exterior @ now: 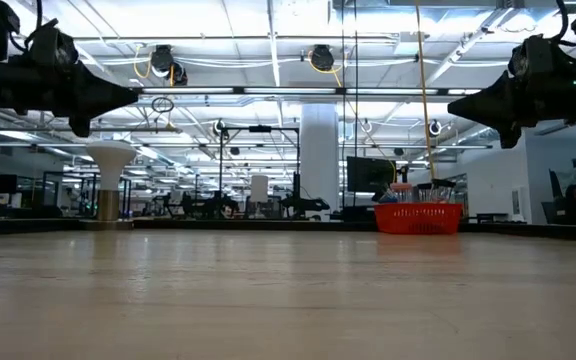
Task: Pick & Place Office items
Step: Return to Home Position
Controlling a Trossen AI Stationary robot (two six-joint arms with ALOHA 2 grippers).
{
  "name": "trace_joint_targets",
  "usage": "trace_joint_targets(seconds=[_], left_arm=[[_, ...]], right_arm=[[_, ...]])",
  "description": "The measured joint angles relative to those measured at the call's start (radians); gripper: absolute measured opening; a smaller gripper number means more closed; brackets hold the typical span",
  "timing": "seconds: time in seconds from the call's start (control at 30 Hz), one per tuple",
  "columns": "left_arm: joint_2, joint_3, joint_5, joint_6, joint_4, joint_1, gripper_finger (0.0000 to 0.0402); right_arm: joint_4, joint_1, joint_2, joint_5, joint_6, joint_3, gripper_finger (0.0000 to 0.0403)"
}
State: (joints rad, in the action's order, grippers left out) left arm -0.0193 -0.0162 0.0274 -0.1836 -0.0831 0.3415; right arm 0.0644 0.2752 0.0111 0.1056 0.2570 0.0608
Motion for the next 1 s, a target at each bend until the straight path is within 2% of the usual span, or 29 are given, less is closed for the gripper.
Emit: trace_joint_targets(seconds=[0.13,0.27,1.0], left_arm=[[0.0,0.0,0.007,-0.063,0.016,-0.026,0.001],[0.0,0.0,0.009,-0.058,0.021,-0.036,0.001],[0.0,0.0,0.007,-0.057,0.016,-0.036,0.001]], right_arm=[[-0.006,0.0,0.003,-0.002,0.03,0.0,0.0004],[-0.005,0.0,0.004,-0.002,-0.016,0.0,0.0004],[0.018,0.0,0.004,-0.001,-0.008,-0.001,0.0004]])
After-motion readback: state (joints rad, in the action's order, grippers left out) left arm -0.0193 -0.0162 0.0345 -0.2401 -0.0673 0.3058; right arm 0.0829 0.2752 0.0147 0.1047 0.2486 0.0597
